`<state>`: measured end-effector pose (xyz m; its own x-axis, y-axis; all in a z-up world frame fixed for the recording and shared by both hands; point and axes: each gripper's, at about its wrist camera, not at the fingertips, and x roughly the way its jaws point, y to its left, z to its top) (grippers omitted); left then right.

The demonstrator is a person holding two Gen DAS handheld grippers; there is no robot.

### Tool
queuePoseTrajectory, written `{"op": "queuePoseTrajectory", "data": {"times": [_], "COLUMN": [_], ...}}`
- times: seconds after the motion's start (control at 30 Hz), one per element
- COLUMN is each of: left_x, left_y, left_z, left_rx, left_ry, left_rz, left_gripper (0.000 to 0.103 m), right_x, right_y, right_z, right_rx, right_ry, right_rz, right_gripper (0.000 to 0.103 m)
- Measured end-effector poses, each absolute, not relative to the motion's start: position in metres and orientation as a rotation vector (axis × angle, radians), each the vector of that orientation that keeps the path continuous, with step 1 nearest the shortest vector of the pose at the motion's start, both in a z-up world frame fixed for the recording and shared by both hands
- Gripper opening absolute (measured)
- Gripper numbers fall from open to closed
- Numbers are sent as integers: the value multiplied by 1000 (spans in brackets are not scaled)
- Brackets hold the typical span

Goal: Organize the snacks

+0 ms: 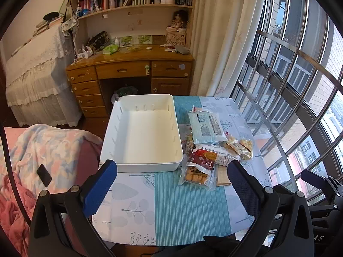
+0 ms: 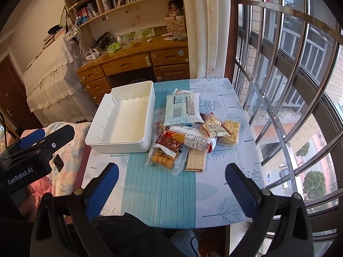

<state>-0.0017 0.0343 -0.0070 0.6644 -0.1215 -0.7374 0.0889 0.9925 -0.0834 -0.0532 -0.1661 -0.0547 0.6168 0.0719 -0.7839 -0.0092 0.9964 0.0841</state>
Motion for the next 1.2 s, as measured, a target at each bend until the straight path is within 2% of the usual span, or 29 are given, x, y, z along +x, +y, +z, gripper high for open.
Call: {"op": "queuePoseTrajectory", "data": {"times": [0.77, 1.2], "left_x": [34, 60], "left_y": [8, -28], "left_z": [-59, -92], "left_rx": [-43, -158], "left_ry": [957, 1074], "left_rz": [-160, -53], "left_gripper": [102, 102], "right_x": [-41, 13], "right_y": [-190, -239], "right_z": [-83, -111], "right_rx": [122, 119], "right_ry": [895, 1012], "right_rz": [30, 183], "right_gripper": [100, 100]}}
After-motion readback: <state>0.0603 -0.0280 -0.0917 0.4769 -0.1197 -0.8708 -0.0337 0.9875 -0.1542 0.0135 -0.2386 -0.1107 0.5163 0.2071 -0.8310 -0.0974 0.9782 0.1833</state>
